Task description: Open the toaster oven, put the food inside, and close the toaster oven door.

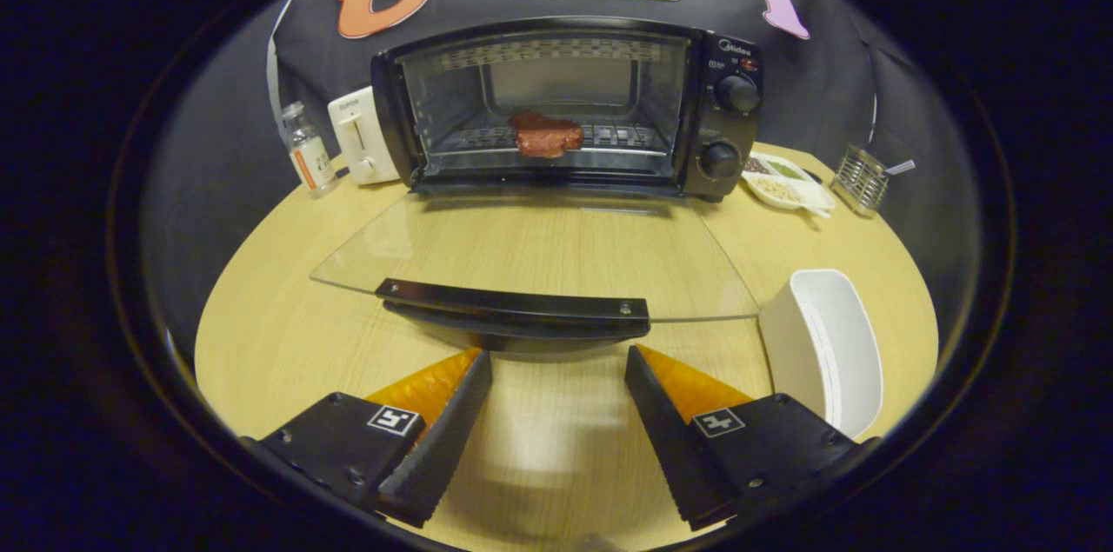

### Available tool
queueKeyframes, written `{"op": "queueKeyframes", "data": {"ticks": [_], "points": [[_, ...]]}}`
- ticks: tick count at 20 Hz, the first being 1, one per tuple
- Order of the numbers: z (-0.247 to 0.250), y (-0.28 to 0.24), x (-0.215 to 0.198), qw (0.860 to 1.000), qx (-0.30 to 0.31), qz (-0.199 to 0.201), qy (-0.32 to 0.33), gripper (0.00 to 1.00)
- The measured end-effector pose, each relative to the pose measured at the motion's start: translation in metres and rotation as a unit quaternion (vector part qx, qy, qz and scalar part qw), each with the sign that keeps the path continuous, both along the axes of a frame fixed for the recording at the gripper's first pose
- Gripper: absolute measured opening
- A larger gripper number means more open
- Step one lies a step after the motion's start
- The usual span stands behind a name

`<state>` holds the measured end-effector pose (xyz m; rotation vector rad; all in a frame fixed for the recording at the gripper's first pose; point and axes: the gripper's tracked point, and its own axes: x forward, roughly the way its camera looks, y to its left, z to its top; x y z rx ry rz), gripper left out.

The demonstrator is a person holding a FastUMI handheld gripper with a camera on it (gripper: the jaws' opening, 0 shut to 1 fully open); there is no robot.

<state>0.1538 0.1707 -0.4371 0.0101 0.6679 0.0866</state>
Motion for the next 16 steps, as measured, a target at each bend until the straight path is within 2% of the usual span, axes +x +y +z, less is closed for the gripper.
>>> {"op": "queueKeyframes", "data": {"ticks": [10,16], "points": [[0.05,-0.012,0.011,0.999,0.032,-0.03,-0.001,0.99],[0.097,-0.014,0.042,0.998,0.048,-0.037,-0.034,0.97]]}}
